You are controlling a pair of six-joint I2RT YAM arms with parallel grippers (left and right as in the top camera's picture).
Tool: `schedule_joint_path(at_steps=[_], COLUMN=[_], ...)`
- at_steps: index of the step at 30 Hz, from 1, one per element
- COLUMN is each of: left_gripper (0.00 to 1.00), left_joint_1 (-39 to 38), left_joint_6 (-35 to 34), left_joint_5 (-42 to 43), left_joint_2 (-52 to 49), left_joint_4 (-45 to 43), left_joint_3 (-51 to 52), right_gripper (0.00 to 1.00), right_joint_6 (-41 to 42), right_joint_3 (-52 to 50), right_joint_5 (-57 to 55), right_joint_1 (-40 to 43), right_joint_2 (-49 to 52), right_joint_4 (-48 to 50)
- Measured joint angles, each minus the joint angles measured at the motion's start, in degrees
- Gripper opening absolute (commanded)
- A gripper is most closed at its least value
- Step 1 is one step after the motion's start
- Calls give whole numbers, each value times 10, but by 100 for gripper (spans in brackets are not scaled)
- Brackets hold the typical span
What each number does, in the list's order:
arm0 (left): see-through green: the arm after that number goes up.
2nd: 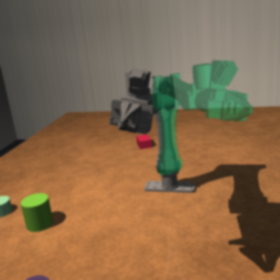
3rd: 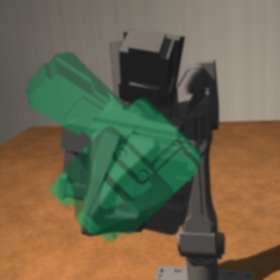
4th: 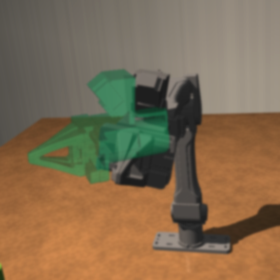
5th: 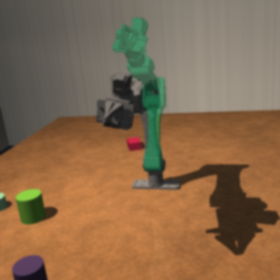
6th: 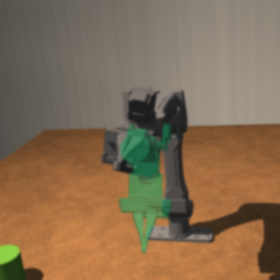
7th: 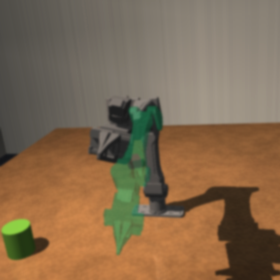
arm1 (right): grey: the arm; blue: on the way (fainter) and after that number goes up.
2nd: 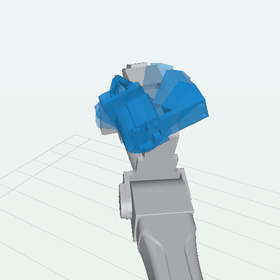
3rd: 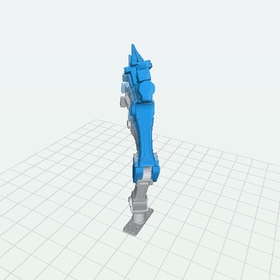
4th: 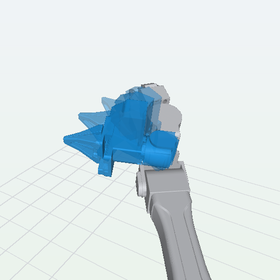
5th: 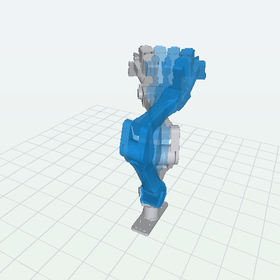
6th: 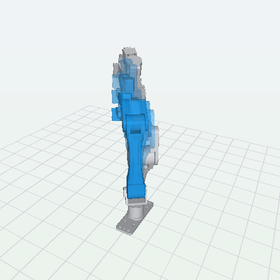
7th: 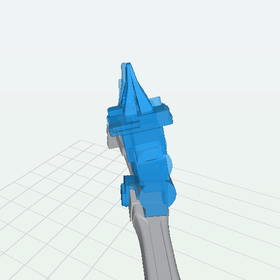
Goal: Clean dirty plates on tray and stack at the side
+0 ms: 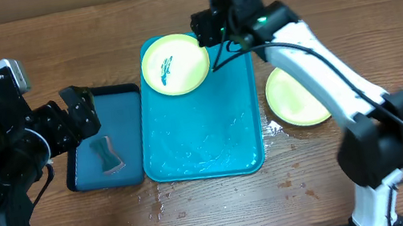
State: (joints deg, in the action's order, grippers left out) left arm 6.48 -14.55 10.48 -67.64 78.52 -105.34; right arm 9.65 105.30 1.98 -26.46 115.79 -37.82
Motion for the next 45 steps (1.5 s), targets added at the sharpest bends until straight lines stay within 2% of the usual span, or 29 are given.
schedule_joint_path(at_steps=[5,8,9,10,14,16,22,28,34,37,41,44,45], left_gripper=[100,100,100,100,100,100,100,100,100,100,100,100,100], left_joint_1=[0,0,0,0,0,0,0,0,0,0,0,0,0], left_joint_6=[0,0,0,0,2,2,2,2,2,2,2,0,-1], left_joint_5=[0,0,0,0,0,0,0,0,0,0,-3,-21,-32], left_joint_2=[0,0,0,0,0,0,0,0,-12,-28,-61,-89,-99], left_joint_4=[12,18,19,19,22,25,27,38,79,95,117,140,147], left_joint_3=[0,0,0,0,0,0,0,0,0,2,6,9,9], right_gripper=[75,69,64,50,15,4,4,4,4,4,4,27,31], right_joint_6=[-7,-7,-8,-7,-7,-6,-7,2,93,144,200,233,236], right_joint_3=[-10,-17,-18,-18,-20,-19,-5,-4,2,-35,-138,-193,-201], right_joint_5=[-21,-17,-13,-8,18,25,42,40,40,40,58,72,76], right_joint_1=[2,3,3,3,2,2,1,1,1,-3,-25,-48,-55], right_joint_2=[97,143,154,164,179,179,164,97,34,32,36,39,40], right_joint_4=[45,52,51,47,27,10,-86,-202,-323,-306,-219,-160,-156])
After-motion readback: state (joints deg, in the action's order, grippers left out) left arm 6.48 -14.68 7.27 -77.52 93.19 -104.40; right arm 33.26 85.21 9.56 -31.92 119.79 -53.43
